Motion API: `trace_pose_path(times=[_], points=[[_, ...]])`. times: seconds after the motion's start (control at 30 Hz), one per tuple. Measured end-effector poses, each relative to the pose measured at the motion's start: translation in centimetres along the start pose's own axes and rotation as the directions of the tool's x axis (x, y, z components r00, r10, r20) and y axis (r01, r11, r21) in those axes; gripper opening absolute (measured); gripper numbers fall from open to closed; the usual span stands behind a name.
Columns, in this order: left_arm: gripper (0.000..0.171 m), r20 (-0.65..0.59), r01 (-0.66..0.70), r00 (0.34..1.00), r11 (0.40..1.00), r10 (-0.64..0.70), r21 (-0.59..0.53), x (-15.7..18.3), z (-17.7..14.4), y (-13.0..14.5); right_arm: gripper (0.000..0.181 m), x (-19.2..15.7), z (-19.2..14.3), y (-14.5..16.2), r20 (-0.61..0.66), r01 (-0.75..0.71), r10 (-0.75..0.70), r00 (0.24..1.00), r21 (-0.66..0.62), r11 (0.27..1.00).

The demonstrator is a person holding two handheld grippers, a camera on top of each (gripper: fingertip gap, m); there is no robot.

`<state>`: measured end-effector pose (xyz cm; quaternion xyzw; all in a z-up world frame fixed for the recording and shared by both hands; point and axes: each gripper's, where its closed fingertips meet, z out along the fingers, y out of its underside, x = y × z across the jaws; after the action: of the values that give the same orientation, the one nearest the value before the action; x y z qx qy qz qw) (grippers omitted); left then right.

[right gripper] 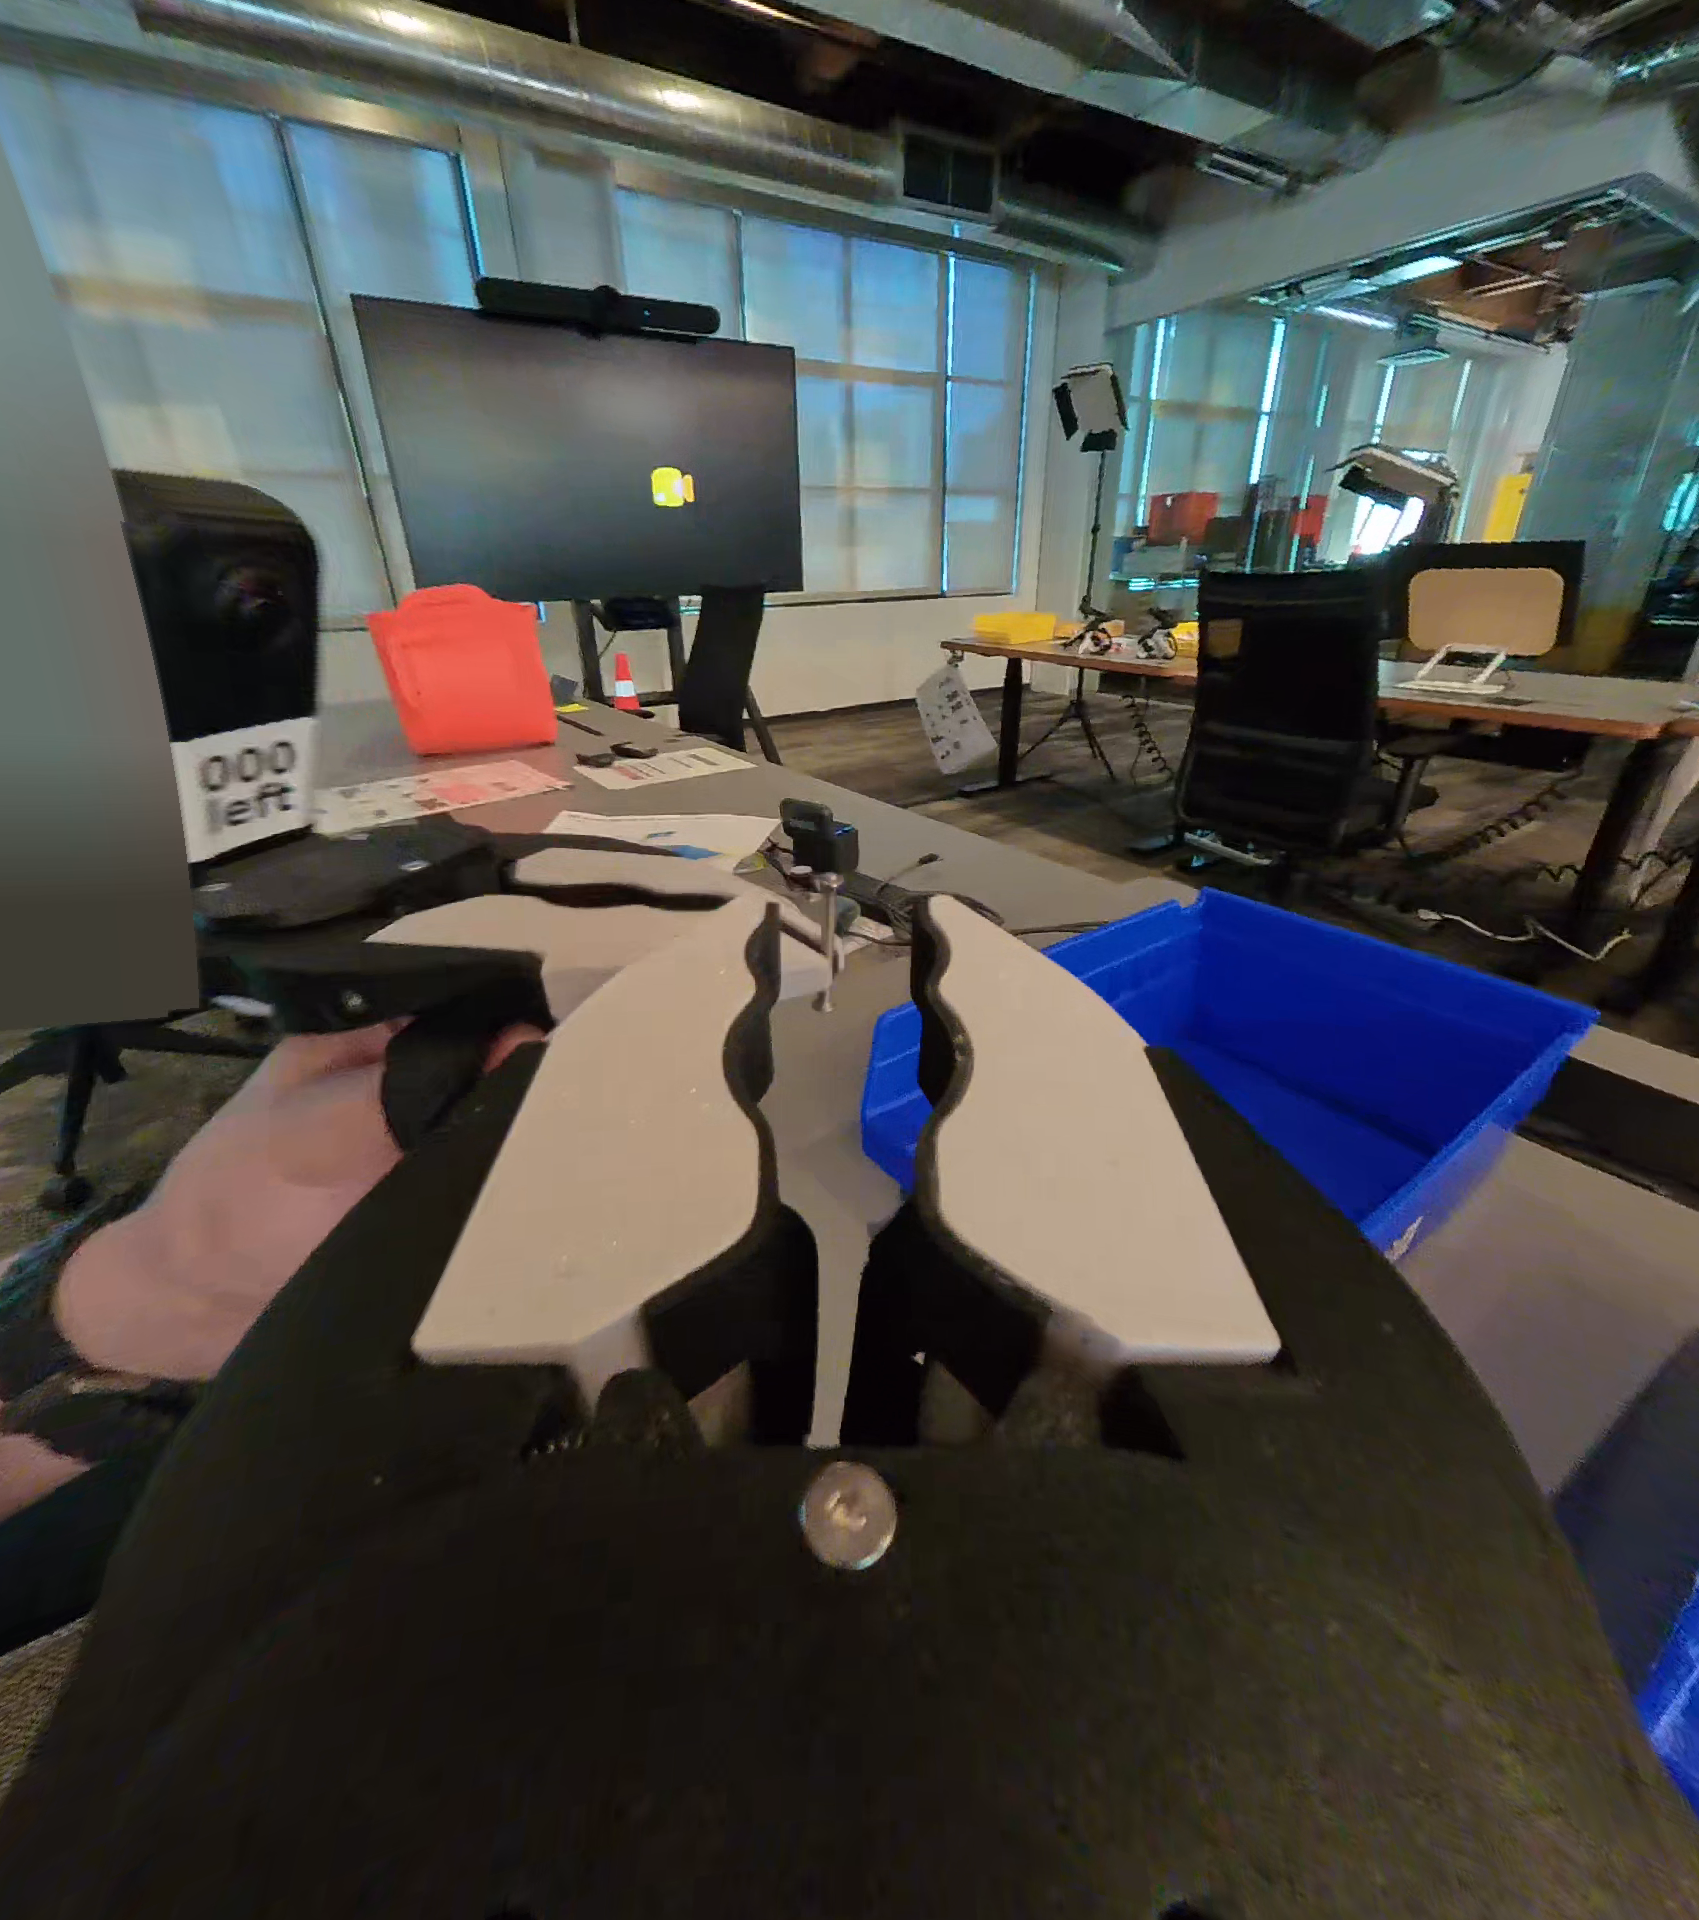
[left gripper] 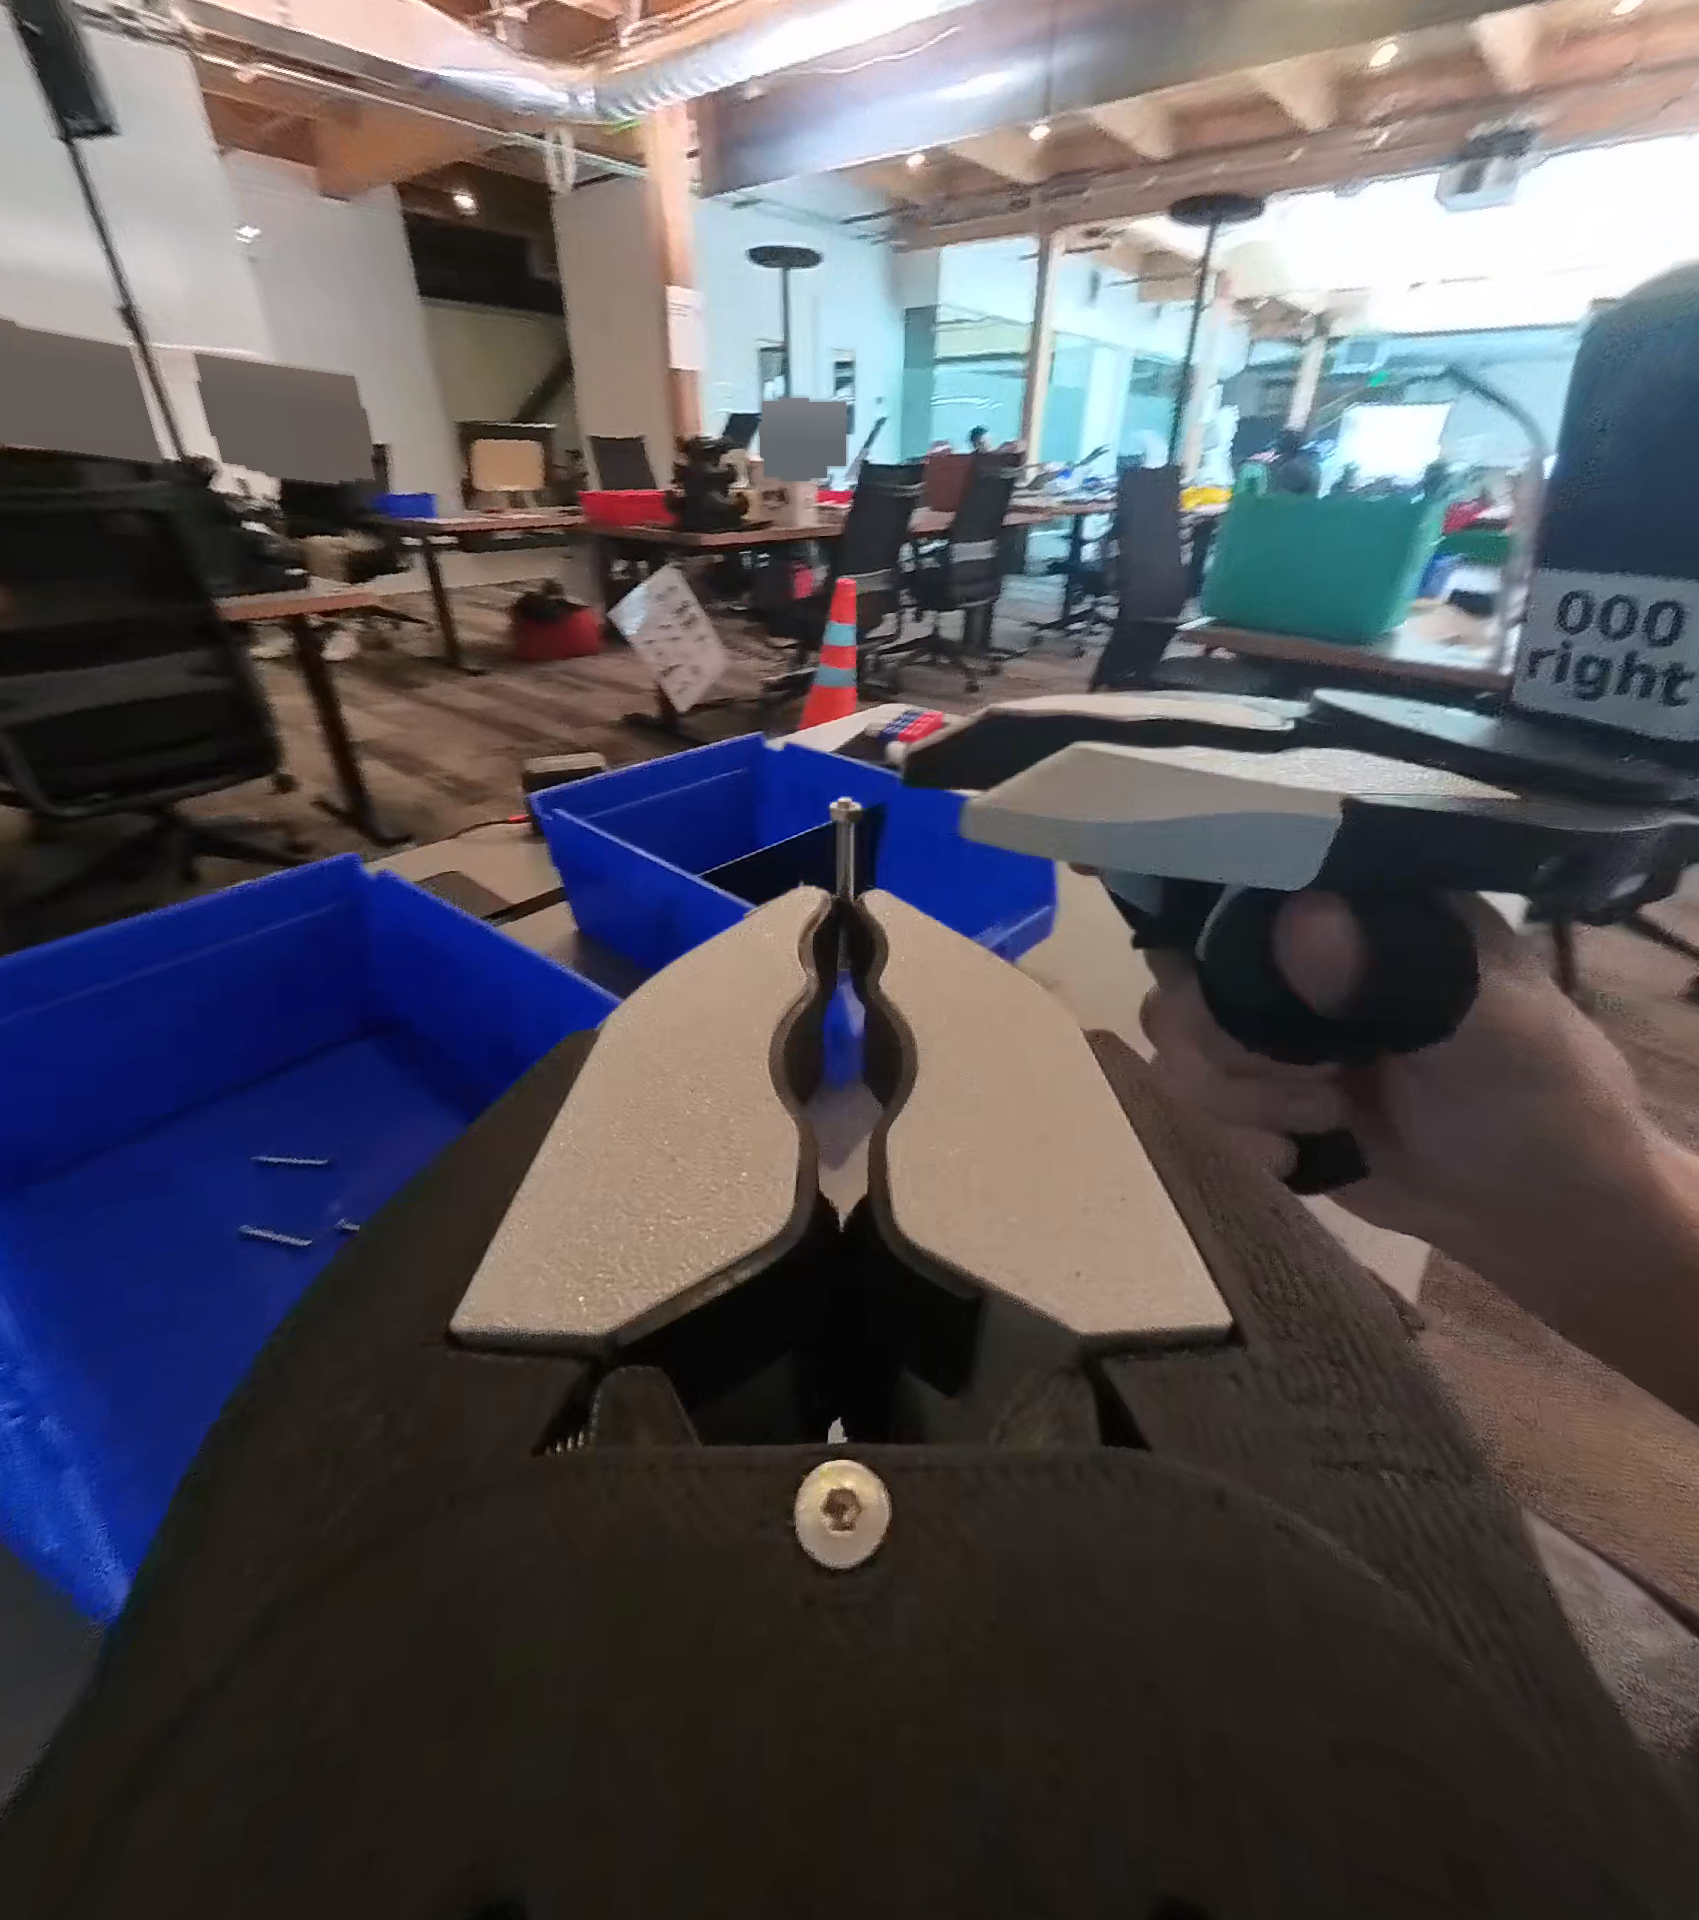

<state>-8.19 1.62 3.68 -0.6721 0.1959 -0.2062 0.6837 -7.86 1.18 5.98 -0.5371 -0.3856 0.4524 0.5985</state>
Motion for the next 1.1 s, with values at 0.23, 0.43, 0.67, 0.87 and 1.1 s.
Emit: trace_pose_path(times=[0.23,0.43,0.67,0.87,1.1], points=[[0.002,0.018,-0.051,0.999,0.999,0.051,-0.019,1.4,0.5,0.1,0.011,-0.2,0.9,0.1,-0.012,-0.016,0.016,1.0,0.004,1.0],[0.002,0.025,-0.054,0.998,0.999,0.054,-0.004,1.0,0.0,-0.3,0.01,-0.3,0.8,0.0,-0.029,0.022,-0.022,0.999,-0.006,1.0],[0.002,0.018,-0.061,0.998,0.998,0.061,0.006,1.2,-0.1,-0.5,0.005,-0.6,0.8,0.0,-0.013,0.017,-0.017,1.0,-0.003,1.0],[0.002,-0.076,-0.008,0.997,1.0,0.008,0.002,1.8,0.0,-0.3,0.005,-0.8,0.5,0.2,0.038,0.022,-0.021,0.999,-0.018,1.0],[0.001,-0.488,0.187,0.853,0.981,-0.185,-0.046,3.9,-0.9,-0.7,0.004,-2.2,-1.2,-0.3,0.489,-0.195,0.216,0.845,-0.095,0.976]])
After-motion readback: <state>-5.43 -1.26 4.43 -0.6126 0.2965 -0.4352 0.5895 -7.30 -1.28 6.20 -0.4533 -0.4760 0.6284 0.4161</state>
